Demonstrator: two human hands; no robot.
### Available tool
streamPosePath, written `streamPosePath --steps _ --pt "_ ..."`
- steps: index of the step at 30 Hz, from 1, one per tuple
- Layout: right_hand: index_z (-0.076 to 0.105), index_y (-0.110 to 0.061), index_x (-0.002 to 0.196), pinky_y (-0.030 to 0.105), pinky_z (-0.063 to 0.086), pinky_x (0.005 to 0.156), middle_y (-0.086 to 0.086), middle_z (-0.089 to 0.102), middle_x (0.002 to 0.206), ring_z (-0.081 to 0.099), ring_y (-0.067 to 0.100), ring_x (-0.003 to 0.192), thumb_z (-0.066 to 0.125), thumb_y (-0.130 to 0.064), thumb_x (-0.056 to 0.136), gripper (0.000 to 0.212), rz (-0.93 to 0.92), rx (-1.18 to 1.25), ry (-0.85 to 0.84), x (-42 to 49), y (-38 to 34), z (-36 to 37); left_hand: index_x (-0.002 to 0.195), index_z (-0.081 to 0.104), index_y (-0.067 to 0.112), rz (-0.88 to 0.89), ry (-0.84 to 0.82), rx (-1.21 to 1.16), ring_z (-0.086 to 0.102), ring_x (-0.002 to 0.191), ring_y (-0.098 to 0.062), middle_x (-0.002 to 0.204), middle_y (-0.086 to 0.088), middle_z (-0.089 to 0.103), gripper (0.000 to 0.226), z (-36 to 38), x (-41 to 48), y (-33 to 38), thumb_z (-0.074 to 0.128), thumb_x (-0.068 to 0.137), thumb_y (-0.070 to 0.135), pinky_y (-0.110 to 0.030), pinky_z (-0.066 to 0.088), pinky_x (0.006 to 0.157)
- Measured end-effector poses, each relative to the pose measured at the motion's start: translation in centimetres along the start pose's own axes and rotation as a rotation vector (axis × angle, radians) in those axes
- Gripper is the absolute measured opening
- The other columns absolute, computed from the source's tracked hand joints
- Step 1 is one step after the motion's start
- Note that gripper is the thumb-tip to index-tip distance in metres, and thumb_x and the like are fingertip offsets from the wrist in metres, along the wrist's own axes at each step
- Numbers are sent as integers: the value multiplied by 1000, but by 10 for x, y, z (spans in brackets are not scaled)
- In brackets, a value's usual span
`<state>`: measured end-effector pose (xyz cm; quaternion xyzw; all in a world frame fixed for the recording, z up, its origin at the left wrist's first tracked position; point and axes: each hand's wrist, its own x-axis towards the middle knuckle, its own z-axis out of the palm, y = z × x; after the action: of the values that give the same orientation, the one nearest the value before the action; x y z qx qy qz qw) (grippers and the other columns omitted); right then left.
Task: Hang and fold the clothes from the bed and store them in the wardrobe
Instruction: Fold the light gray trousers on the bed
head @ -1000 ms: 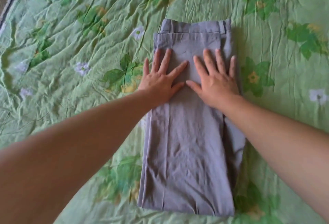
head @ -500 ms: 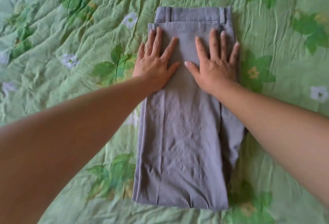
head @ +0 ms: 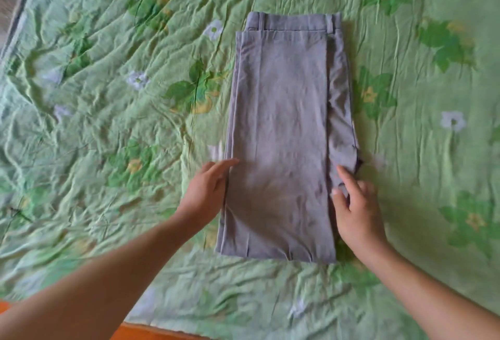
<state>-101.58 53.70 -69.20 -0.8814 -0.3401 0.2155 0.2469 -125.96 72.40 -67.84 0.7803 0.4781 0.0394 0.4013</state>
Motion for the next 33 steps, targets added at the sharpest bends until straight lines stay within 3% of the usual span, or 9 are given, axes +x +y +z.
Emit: streamPosePath --steps 3,6,9,13,20,23,27,30,33 --pt "58 -26 140 29 40 64 26 56 82 50 22 71 49 8 96 56 303 568 -296 -12 1 -10 113 61 60 -40 -222 -98 54 57 -1 80 1 64 80 -10 -8 -12 40 83 -11 -15 43 56" --pt "59 -30 136 15 39 49 -7 57 61 48 6 51 50 21 74 81 230 628 -505 -7 6 -18 122 64 52 193 -296 100 63 80 -5 95 14 69 82 -13 -13 -23 49 75 -14 -10 46 72" --pt "46 -46 146 19 54 75 -10 69 113 67 10 91 44 16 73 96 -195 110 -501 5 5 -23 132 65 20 538 -146 392 61 99 -26 99 4 68 62 -11 -12 -33 68 76 -7 -36 52 82" --pt "63 -29 136 39 47 59 10 51 77 39 31 78 29 1 72 79 -812 -533 -112 22 12 -23 123 68 15 667 18 523 58 88 -31 93 -5 62 53 -5 -6 -37 79 73 2 -40 49 72" --pt "79 -19 103 67 23 112 20 46 143 37 46 138 47 0 75 47 -820 -555 10 40 -8 -39 108 71 21 659 104 433 46 130 -41 136 -13 49 26 -20 16 -13 76 82 22 -54 43 98" --pt "79 -18 96 68 17 117 9 61 139 42 36 142 46 -10 76 39 -947 -344 -176 72 -27 -66 106 73 15 629 -60 294 50 134 -23 135 -4 62 29 -48 48 7 60 91 38 -45 43 105" --pt "80 -36 83 21 52 88 -22 75 85 69 -7 81 70 -22 82 17 -216 384 -411 153 -62 -77 93 72 20 92 -131 -312 69 85 -1 88 14 75 23 -67 113 45 63 91 42 -19 56 74" --pt "78 -8 91 45 60 87 7 78 91 76 15 78 72 -19 73 22 367 763 -647 204 -66 -66 84 71 14 -103 -61 -631 66 74 -2 75 12 73 20 -60 157 52 63 98 26 -14 52 67" --pt "81 -7 99 43 62 77 15 75 107 75 22 92 69 -12 74 29 485 793 -791 214 -59 -62 109 69 0 -171 -111 -783 69 97 -21 104 -11 74 21 -52 163 45 67 94 14 -36 56 89"
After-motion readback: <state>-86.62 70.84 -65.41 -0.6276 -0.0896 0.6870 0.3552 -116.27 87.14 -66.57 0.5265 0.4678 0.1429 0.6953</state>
